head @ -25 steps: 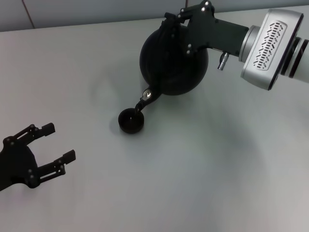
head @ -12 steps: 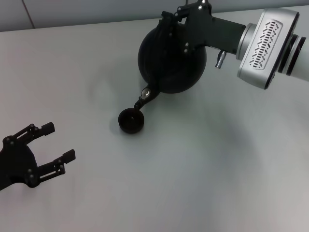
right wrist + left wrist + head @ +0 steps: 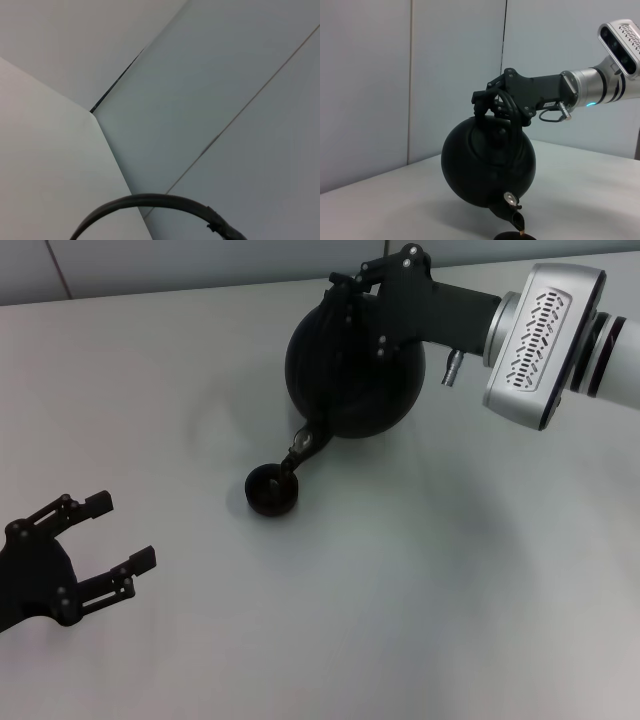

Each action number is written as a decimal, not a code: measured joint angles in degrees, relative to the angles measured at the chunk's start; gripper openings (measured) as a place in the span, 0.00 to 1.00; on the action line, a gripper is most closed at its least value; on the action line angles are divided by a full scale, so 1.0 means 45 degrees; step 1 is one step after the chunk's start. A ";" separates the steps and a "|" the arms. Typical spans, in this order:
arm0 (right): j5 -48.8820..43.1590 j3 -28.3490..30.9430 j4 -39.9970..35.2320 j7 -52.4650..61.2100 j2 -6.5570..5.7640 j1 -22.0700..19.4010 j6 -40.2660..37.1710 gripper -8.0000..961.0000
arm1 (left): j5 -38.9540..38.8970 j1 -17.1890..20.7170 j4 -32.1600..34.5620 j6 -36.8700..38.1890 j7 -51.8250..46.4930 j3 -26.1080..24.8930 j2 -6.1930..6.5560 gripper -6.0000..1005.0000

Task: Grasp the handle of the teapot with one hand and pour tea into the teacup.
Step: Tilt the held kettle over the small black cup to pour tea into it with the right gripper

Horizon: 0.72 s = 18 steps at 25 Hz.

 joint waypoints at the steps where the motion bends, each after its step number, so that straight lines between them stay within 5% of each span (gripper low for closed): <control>1: 0.0010 0.0008 0.0003 0.0000 0.0000 0.0007 -0.0022 0.09 | -0.0016 0.0002 0.0000 -0.0001 -0.0002 0.0000 -0.0003 0.84; 18: 0.0799 0.0101 0.0070 0.3122 -0.0006 -0.0314 -0.0034 0.09 | -0.0046 0.0014 -0.0001 0.0052 -0.0004 0.0002 -0.0012 0.84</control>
